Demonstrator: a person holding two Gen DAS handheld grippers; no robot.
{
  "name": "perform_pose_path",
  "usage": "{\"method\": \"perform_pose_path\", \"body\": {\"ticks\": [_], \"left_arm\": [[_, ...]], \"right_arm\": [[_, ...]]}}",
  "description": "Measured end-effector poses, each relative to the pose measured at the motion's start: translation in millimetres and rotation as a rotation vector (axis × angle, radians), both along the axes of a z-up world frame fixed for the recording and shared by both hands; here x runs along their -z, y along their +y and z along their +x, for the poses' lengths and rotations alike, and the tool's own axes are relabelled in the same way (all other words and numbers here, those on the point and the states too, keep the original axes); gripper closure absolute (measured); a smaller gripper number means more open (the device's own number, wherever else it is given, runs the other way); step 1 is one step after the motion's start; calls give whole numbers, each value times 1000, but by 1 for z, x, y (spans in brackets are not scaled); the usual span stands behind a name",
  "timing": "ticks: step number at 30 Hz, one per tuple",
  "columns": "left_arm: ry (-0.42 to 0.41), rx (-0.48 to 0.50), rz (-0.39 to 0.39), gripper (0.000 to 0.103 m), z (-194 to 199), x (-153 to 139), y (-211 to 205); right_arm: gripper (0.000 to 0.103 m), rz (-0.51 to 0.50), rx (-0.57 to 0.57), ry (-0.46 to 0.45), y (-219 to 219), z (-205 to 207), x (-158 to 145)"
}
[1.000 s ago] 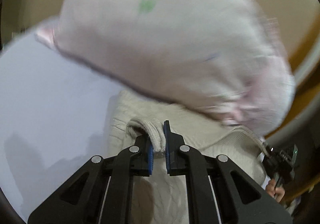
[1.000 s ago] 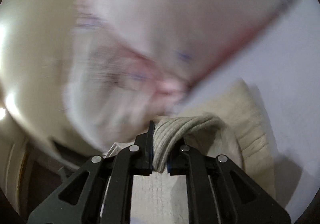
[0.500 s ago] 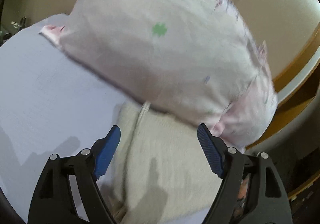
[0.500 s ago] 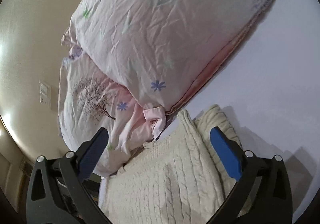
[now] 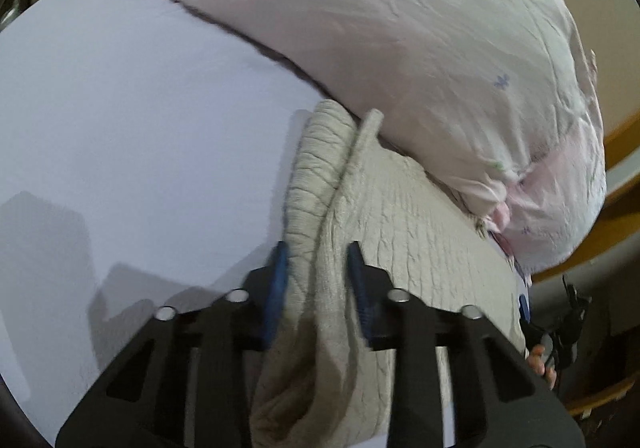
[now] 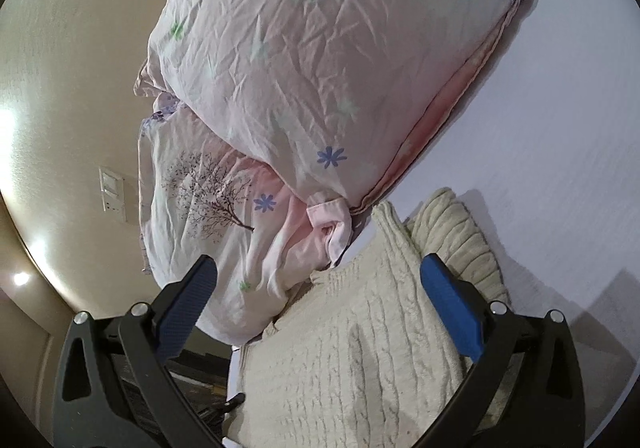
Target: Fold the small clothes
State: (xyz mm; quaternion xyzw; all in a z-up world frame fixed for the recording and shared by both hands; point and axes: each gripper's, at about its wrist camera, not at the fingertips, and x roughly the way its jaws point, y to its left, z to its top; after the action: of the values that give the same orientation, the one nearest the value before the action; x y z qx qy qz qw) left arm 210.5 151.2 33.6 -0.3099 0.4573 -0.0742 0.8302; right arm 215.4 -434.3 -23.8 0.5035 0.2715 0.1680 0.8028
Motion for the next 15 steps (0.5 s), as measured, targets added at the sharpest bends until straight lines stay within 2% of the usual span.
{"method": "perform_pose_path", "body": {"ticks": [1, 5, 7, 8, 11, 13, 15], "left_arm": [[18, 9, -36, 85, 1, 4, 0], [29, -13, -104, 88, 1, 4, -3], [4, -19, -242, 89, -2, -2, 0], [-25, -10, -296, 89, -2, -9, -3], [-128, 72, -334, 90, -1, -51, -33], [-205, 168, -344, 90, 3, -87, -76], [-239, 249, -378, 90, 9, -105, -115]], "right_arm": [[2, 3, -8, 2, 0, 0, 1], [2, 5, -30, -5, 1, 0, -1], [2, 9, -30, -15, 0, -2, -3], [2, 16, -29, -21, -1, -3, -4], [2, 40, -24, -34, -6, -5, -7], [2, 48, -17, -45, -11, -7, -11], [2, 29, 4, -63, -17, -11, -17]]}}
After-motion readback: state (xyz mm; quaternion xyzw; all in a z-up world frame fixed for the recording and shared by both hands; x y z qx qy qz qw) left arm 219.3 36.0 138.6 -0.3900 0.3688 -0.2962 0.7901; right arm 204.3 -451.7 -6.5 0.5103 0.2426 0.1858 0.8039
